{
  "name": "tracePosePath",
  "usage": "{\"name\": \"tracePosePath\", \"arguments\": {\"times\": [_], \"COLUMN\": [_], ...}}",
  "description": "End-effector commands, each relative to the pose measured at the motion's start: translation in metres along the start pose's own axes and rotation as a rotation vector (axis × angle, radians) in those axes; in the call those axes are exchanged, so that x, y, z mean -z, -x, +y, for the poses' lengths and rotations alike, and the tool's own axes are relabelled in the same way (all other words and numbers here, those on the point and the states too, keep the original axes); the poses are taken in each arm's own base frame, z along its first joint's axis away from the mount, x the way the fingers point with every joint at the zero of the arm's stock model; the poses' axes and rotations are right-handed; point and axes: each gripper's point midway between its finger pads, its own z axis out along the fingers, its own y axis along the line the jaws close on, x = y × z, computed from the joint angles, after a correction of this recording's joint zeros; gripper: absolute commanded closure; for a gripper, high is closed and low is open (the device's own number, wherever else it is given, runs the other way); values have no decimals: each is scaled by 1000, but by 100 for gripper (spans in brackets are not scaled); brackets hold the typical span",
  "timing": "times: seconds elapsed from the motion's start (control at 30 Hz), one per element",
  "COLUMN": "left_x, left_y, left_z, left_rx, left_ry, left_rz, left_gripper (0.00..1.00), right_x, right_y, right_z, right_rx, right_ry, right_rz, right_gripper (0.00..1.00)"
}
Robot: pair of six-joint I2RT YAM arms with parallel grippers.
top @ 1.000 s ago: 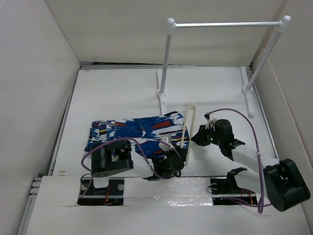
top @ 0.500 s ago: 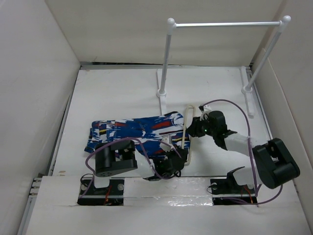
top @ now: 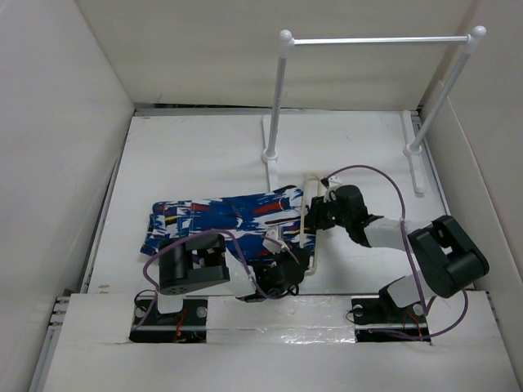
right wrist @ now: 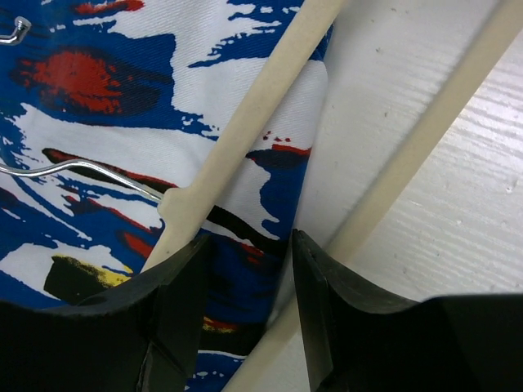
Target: Place the trousers on the hanger
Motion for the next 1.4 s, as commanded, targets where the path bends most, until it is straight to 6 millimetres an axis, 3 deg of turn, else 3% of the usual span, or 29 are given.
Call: {"name": "tracePosePath", "arguments": {"times": [0.0,0.07,0.13,0.17,0.2,0.3,0.4,0.57,0.63,0.67,0.73,0.77,0.97,1.07,1.13,1.27,1.33,1.37], "left_x": [-2,-3,-2,-3,-2,-2,-4,-1,2,1,2,2,3,3,3,1,-2,-8], "left_y": [8,8,8,9,9,10,14,30,35,39,40,41,46,42,36,24,9,7], "left_z": [6,8,11,12,14,21,24,39,44,48,51,52,56,63,68,79,73,61], "left_rx": [-4,-5,-15,-17,-22,-43,-74,-111,-116,-115,-115,-115,-124,-141,-149,-159,-159,-163], "left_ry": [14,16,23,27,31,45,57,113,124,135,141,145,163,175,181,198,172,157], "left_rz": [-29,-30,-35,-38,-42,-50,-72,-123,-136,-143,-146,-148,-157,-141,-118,-77,-37,-38], "left_gripper": [100,100,100,100,100,100,100,100,100,100,100,100,100,100,100,100,100,100], "right_x": [-10,-14,-15,-15,-14,-4,8,41,54,66,77,86,113,128,139,144,143,135], "right_y": [14,9,4,3,2,4,18,35,30,41,36,43,41,56,77,117,135,134], "right_z": [6,10,11,12,14,24,31,11,5,3,-1,1,-31,-45,-52,-39,-18,-15], "right_rx": [25,21,15,15,16,-22,-38,-56,-63,-52,-60,-44,-76,-108,-124,-103,-77,-93], "right_ry": [6,24,40,44,61,158,218,156,143,136,120,114,-42,-84,-100,-18,88,117], "right_rz": [-33,-19,-11,-9,-7,-21,-81,-163,-155,-201,-197,-231,-268,-349,-410,-442,-452,-432], "right_gripper": [47,51,72,72,85,100,100,100,100,100,100,100,100,100,100,100,100,100]}}
